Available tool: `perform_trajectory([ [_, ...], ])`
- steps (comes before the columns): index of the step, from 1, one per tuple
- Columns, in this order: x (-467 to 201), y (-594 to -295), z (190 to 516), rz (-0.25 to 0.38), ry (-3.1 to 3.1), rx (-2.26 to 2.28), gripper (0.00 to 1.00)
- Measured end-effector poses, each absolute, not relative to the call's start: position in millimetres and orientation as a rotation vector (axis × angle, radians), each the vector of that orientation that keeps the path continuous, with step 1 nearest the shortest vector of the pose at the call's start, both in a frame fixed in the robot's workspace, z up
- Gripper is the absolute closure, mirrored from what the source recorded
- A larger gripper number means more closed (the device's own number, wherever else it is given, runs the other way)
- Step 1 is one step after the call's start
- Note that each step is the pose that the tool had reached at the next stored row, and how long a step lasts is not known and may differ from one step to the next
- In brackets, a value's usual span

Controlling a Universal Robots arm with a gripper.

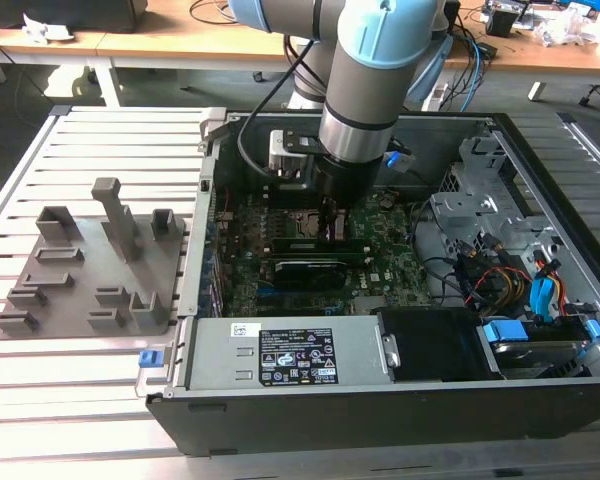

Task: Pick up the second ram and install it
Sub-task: 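Insert the second ram into the second slot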

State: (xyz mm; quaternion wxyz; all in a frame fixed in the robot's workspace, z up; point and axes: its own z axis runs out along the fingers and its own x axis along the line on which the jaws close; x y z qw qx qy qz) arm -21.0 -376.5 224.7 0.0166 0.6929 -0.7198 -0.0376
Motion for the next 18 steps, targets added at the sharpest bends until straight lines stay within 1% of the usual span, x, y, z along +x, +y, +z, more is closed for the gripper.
perform_trajectory([
  [18,-21.1,-376.0,217.1,-0.117,-2.228,2.163,0.86],
])
